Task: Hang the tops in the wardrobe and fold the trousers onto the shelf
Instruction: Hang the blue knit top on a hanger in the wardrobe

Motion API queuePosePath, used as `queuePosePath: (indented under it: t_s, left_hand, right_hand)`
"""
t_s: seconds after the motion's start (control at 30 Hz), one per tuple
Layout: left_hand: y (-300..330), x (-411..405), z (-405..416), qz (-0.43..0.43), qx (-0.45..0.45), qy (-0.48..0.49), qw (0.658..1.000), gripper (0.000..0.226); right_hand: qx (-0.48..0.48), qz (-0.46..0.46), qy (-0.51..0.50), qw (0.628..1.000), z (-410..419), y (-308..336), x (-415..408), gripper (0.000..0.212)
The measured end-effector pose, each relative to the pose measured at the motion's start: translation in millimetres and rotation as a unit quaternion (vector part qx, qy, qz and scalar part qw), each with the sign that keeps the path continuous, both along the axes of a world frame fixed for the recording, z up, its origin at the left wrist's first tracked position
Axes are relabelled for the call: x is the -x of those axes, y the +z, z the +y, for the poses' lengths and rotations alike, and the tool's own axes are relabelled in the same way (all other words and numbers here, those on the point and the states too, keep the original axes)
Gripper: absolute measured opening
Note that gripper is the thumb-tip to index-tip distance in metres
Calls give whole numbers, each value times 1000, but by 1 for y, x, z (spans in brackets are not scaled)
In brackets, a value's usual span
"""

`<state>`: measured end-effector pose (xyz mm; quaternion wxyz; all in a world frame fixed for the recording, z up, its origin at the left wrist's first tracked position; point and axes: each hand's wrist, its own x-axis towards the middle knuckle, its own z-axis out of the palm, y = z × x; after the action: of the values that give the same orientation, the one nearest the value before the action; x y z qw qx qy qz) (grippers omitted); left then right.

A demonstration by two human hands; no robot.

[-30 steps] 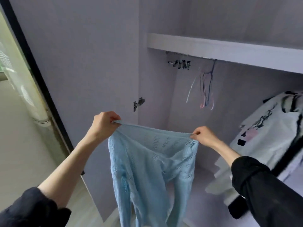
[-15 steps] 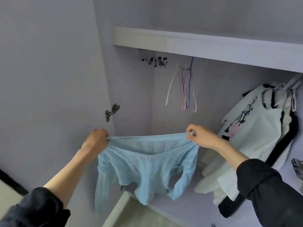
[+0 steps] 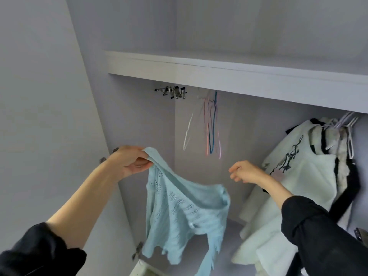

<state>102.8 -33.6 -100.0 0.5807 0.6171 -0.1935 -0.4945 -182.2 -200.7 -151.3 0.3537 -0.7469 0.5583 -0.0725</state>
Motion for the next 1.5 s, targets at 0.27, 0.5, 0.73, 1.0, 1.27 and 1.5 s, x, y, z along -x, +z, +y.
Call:
queuePosePath:
  t_s: [0.27,0.5,0.73,1.0,1.27,1.5]
  left_hand:
    - [0,26,-29,-197,-65,-64,976,15]
    - [-2,18,-32,-217,-71,-61,972,12]
    - [-10,16,-31,-231,-71,-39,970,13]
    - [-11,25,-29,-271,-60,-46,960,15]
    - [-16,35,-15,-284,-81,-57,954,5]
    - [-16,53,-5,-292,-115,-142,939,8]
  right_hand:
    - [-88,-360,-165,914,-57,30,-58,22]
    - [-63,-346,-203,914,-80,28,-94,15]
    - [162,-235,-220,933,-79,20,-80,26]
    - [181,-150,-235,943,-52,7,-39,36]
    - [161,-261,-257,917,17,-55,9,52]
    - [-69,-367,-314,873,35,-54,35,36]
